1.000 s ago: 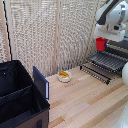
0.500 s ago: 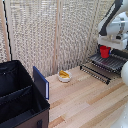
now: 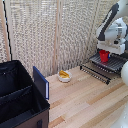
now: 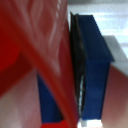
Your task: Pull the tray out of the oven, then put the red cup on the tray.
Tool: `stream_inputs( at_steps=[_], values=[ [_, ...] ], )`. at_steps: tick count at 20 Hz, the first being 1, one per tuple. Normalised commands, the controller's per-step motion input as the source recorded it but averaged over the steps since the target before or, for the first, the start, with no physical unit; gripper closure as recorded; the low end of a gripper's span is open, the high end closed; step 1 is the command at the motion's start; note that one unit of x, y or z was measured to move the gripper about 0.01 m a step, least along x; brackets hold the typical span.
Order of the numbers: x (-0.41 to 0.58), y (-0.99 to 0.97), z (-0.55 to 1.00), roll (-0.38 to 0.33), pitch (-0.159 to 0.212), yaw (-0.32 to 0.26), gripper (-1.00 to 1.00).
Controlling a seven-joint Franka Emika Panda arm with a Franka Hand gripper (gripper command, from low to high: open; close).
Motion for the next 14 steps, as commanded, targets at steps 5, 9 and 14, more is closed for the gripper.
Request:
stream_inputs(
  at_steps=[5,9,14],
  values=[
    [0.0,0.05,0.56,0.0,0.007,-0.033,-1.0],
    [0.039,0.0,0.85,0.0,-0.005,-0.062,-1.0],
    [0.231,0.12,0.79,-0.029,0.03,-0.067,-1.0]
  ],
)
